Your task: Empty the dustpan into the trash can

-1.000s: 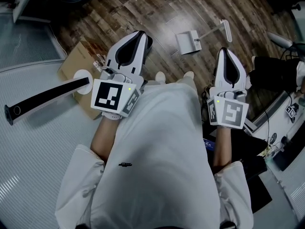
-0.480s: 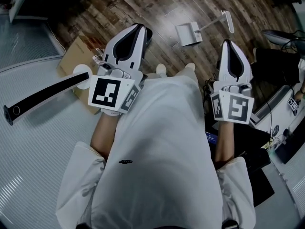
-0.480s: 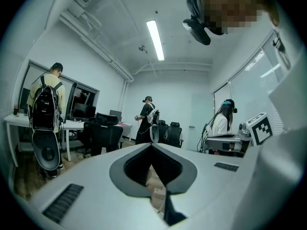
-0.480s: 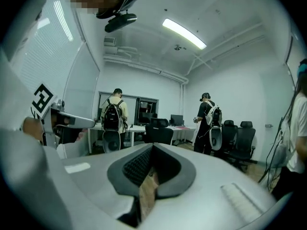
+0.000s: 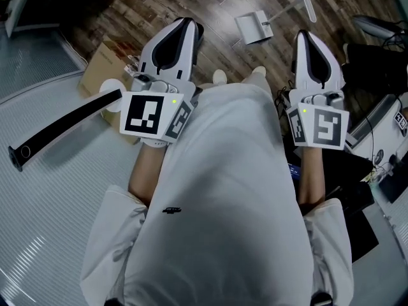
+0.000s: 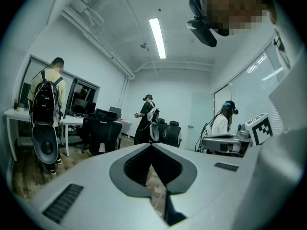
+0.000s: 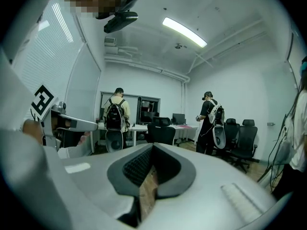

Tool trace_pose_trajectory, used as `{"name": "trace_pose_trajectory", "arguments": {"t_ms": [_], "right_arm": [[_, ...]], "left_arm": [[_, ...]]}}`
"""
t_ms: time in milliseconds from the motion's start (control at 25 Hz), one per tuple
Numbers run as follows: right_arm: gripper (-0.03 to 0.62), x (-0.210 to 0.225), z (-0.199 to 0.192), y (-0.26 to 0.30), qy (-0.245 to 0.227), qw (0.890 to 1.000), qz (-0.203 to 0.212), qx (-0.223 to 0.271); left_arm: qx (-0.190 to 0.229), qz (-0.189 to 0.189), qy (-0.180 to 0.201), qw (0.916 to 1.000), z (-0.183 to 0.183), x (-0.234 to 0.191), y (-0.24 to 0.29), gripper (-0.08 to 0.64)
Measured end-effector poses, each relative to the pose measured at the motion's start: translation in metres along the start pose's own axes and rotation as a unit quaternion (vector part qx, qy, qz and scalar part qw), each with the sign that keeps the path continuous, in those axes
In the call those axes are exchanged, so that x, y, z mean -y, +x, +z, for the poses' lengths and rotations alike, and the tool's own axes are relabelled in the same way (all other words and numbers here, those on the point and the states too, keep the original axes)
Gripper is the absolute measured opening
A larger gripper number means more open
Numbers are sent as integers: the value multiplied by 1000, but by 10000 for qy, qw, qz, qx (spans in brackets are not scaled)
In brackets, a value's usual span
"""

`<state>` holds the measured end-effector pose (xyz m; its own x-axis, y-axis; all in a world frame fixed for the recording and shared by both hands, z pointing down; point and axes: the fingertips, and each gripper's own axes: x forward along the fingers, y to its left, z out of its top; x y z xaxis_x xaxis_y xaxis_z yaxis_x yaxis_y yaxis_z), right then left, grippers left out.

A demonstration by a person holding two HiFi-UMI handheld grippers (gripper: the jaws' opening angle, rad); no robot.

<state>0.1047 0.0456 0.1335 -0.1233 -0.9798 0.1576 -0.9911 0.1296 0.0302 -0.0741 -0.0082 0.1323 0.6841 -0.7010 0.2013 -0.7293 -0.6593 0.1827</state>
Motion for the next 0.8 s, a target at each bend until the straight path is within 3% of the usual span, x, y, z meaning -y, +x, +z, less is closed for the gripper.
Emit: {"name": "trace_pose_trajectory", "arguments": {"t_ms": [480,800], "right_arm": [[11,0,7,2,-379,9992,-40,-123],[11,4,-8,-4,-220,9993,-97,-279]], "left_arm": [[35,-236,-99,9997,-4,6,13,6],[17,-258,-174,9995,-4,7,14,6]]}}
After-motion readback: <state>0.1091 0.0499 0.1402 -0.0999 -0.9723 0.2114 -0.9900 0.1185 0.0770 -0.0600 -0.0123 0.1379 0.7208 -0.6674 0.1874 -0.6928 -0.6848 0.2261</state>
